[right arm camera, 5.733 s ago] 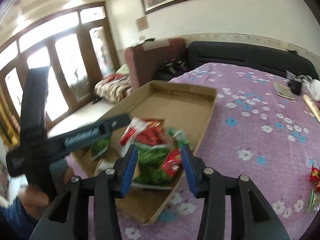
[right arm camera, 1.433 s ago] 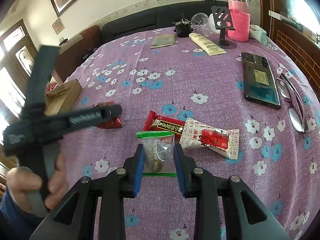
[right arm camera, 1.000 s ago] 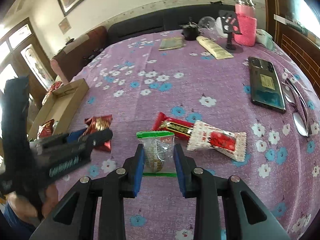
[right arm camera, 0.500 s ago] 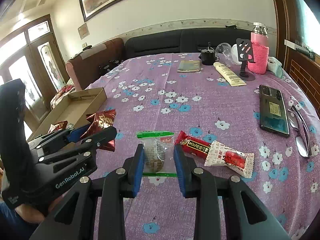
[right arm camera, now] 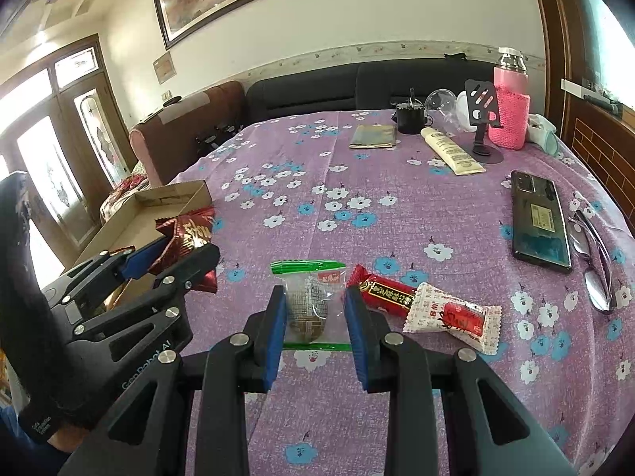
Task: Organize snacks
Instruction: 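Carry the red-gold candy and clear bag over the cardboard tray, then lower both snacks into the tray and open both grippers, then move both grippers back over the last snacks on the table, then grasp the red candy bar with the left gripper while the right grasps the white-red sachet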
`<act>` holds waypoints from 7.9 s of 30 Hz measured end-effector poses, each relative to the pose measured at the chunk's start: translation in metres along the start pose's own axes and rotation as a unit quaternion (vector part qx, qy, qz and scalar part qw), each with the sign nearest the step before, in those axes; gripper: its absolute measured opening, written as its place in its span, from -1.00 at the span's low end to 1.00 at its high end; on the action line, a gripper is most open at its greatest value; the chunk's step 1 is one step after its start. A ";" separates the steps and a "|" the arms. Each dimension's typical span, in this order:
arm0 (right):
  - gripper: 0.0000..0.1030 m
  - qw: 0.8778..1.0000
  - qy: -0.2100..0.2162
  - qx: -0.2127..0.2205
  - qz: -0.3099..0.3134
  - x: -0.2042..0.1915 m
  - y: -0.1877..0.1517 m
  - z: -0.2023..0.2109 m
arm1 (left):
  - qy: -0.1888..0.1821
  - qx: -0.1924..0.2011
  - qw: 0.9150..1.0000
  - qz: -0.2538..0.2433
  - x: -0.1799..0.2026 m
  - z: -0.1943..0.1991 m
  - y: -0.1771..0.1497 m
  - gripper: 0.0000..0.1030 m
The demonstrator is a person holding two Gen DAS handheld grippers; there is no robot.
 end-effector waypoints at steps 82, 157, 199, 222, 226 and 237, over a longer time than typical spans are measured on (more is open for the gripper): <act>-0.42 0.983 0.136 -0.118 0.032 -0.250 -0.038 -0.100 | 0.094 -0.077 0.968 0.219 -0.248 0.059 -0.073 -0.22; -0.24 0.945 -0.107 -0.070 -0.303 0.136 -0.014 0.004 | -0.028 -0.272 0.946 0.176 -0.001 -0.012 -0.063 0.44; -0.45 0.983 -0.094 -0.116 -0.104 0.072 -0.036 -0.018 | -0.092 -0.256 0.960 0.068 0.021 0.011 -0.068 0.21; -0.47 0.987 -0.088 -0.116 -0.064 0.057 -0.038 -0.021 | -0.064 -0.234 0.967 0.085 -0.005 -0.017 -0.048 0.01; -0.47 0.987 -0.087 -0.116 -0.064 0.057 -0.038 -0.021 | -0.035 -0.245 0.966 0.072 -0.008 -0.029 -0.061 0.01; -0.58 0.993 -0.053 -0.094 -0.043 0.037 -0.033 -0.019 | -0.047 -0.185 0.979 0.067 -0.005 -0.030 -0.057 -0.63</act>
Point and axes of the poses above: each gripper's, at about its wrist camera, not at the fingertips, and z roughly against the way its jaws point, x to its right, y to its top, the point moved 8 cm from there along -z, roughly the way its jaws point, and after that the axes turned 15 degrees about x, right-handed, at the moved point
